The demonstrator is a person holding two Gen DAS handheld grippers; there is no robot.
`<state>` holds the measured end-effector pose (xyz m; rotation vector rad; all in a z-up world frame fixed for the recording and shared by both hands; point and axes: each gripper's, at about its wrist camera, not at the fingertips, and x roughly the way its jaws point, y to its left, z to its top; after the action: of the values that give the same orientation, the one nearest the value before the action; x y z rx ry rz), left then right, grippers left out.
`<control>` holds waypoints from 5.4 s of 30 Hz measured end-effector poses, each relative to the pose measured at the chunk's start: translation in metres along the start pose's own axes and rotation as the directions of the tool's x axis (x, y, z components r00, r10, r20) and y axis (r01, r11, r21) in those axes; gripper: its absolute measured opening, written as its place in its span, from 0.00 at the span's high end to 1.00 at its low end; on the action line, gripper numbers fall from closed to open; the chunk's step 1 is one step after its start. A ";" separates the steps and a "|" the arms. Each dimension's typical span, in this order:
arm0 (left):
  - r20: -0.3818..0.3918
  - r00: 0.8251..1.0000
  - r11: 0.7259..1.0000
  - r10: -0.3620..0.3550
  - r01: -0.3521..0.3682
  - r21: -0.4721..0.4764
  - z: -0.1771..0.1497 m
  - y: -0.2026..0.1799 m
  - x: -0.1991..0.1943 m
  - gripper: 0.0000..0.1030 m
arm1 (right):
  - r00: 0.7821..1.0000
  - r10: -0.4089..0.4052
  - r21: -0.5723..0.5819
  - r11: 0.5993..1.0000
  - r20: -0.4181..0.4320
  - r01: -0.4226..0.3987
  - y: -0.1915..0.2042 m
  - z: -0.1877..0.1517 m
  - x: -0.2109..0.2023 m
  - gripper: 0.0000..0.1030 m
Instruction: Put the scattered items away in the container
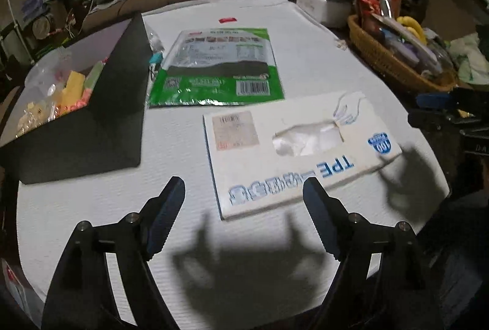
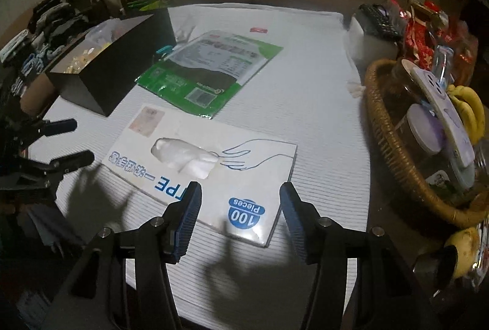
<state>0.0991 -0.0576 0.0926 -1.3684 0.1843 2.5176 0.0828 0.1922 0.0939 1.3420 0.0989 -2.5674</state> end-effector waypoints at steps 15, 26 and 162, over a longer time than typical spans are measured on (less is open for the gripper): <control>-0.080 0.997 0.999 -0.013 0.016 0.037 -0.014 -0.002 0.027 0.25 | 0.997 -0.013 0.012 1.000 -0.075 0.014 -0.014 -0.028 0.003 0.24; -0.132 0.991 0.998 -0.031 0.039 0.057 -0.015 0.000 0.064 0.25 | 0.973 0.093 -0.008 0.995 -0.212 -0.097 -0.027 -0.042 0.049 0.17; 0.050 0.973 0.972 -0.224 0.227 -0.056 0.154 0.018 0.112 0.25 | 0.836 -0.051 -0.695 0.585 -0.546 -0.418 -0.018 0.230 0.204 0.82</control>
<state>-0.0879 -0.0191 0.0822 -1.2768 -0.0547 2.3777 -0.2174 0.1328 0.0585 1.4564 1.0166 -1.5165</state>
